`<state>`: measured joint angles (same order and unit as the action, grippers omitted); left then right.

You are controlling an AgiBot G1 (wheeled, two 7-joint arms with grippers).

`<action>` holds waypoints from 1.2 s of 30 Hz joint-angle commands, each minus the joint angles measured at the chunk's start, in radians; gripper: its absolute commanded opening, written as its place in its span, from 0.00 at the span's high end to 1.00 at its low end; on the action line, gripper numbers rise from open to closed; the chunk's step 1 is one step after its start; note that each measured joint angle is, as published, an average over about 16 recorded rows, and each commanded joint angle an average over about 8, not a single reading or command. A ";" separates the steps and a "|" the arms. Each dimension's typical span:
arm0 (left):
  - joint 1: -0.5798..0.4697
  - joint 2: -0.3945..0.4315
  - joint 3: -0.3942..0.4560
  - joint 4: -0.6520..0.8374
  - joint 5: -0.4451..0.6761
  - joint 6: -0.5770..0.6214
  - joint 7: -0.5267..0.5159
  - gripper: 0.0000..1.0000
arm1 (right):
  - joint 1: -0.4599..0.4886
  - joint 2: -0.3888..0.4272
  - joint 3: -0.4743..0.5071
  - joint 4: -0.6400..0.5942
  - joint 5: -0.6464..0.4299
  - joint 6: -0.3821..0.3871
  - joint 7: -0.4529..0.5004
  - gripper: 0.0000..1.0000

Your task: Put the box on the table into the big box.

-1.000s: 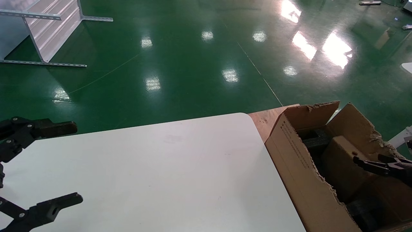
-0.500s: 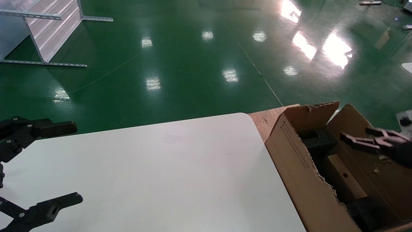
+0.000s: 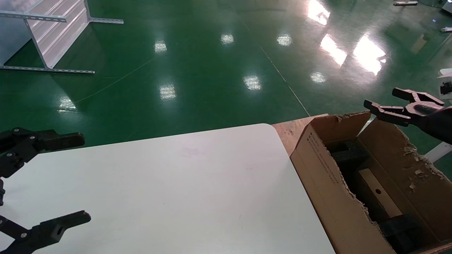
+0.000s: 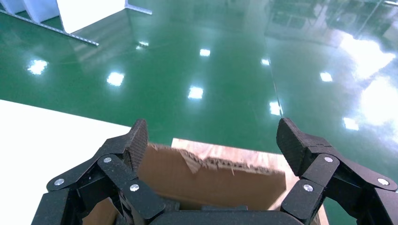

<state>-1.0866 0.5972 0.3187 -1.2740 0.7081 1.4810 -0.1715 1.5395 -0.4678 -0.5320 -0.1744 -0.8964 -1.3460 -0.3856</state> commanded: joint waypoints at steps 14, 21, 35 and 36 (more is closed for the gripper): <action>0.000 0.000 0.000 0.000 0.000 0.000 0.000 0.00 | -0.071 -0.020 0.036 0.207 0.022 -0.019 0.085 0.00; 0.000 0.000 0.001 0.001 0.000 0.000 0.000 0.00 | -0.125 -0.037 0.065 0.377 0.042 -0.037 0.151 0.00; 0.000 0.000 0.001 0.001 -0.001 0.000 0.001 0.00 | -0.232 -0.071 0.124 0.719 0.081 -0.073 0.285 0.00; 0.000 0.000 0.001 0.001 -0.001 0.000 0.001 0.00 | -0.240 -0.073 0.129 0.744 0.084 -0.075 0.295 0.00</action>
<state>-1.0871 0.5969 0.3198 -1.2735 0.7074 1.4810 -0.1709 1.2993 -0.5410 -0.4032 0.5699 -0.8124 -1.4212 -0.0911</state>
